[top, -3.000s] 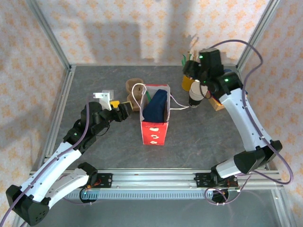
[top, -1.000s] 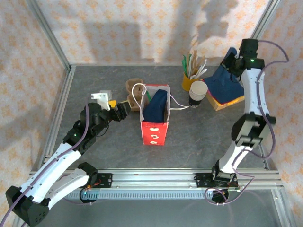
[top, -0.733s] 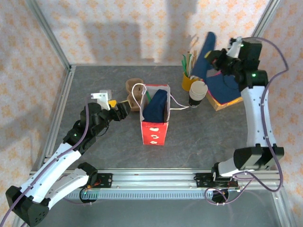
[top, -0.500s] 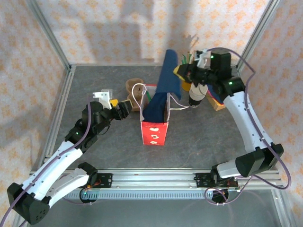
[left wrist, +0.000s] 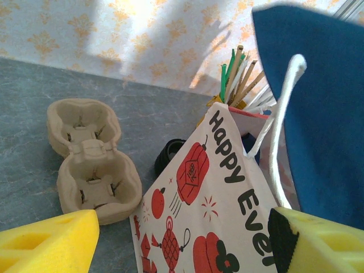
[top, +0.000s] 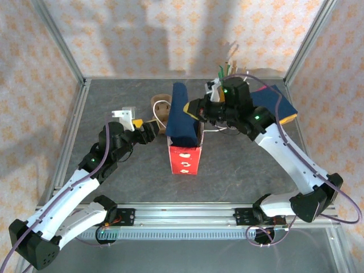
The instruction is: Pack the takeout coffee
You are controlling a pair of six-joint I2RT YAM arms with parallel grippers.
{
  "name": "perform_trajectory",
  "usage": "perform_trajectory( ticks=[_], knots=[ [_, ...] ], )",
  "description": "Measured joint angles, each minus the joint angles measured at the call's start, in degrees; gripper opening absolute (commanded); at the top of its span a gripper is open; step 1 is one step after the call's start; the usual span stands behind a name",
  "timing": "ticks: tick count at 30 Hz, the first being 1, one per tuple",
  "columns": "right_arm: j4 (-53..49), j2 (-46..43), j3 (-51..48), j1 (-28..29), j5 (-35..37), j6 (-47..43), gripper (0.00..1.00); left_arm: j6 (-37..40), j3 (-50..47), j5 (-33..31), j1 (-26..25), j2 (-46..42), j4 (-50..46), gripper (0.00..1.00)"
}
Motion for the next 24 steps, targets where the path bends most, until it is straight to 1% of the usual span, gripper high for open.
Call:
perform_trajectory(
  ticks=[5, 10, 13, 18, 19, 23, 24],
  knots=[
    [-4.26, 0.72, -2.86, 2.12, 6.58, -0.55, 0.00, 0.00, -0.07, 0.11, 0.00, 0.13, 0.39, 0.80],
    [-9.05, 3.80, -3.19, 3.76, 13.44, -1.33, 0.00, -0.44, -0.39, 0.55, 0.00, 0.90, 0.94, 0.80],
    [-12.07, 6.05, -2.32, 5.05, 16.72, -1.92, 0.00, -0.68, -0.44, 0.81, 0.00, 1.16, 0.94, 0.80],
    [-15.72, 9.88, 0.94, 7.45, 21.00, -2.60, 0.04, -1.03, -0.85, 1.22, 0.00, 1.14, 1.31, 0.80],
    [-16.55, 10.60, 1.90, 7.91, 21.88, -2.82, 0.06, -1.07, -1.01, 1.25, 0.00, 1.14, 1.31, 0.80],
    [-20.50, 13.60, 6.10, 9.20, 25.24, -4.35, 0.24, -1.07, -1.05, 1.40, 0.00, 1.14, 1.29, 0.80],
    [-21.11, 14.10, 6.84, 9.42, 25.83, -4.57, 0.28, -1.07, -1.05, 1.42, 0.00, 1.14, 1.27, 0.80]
  ],
)
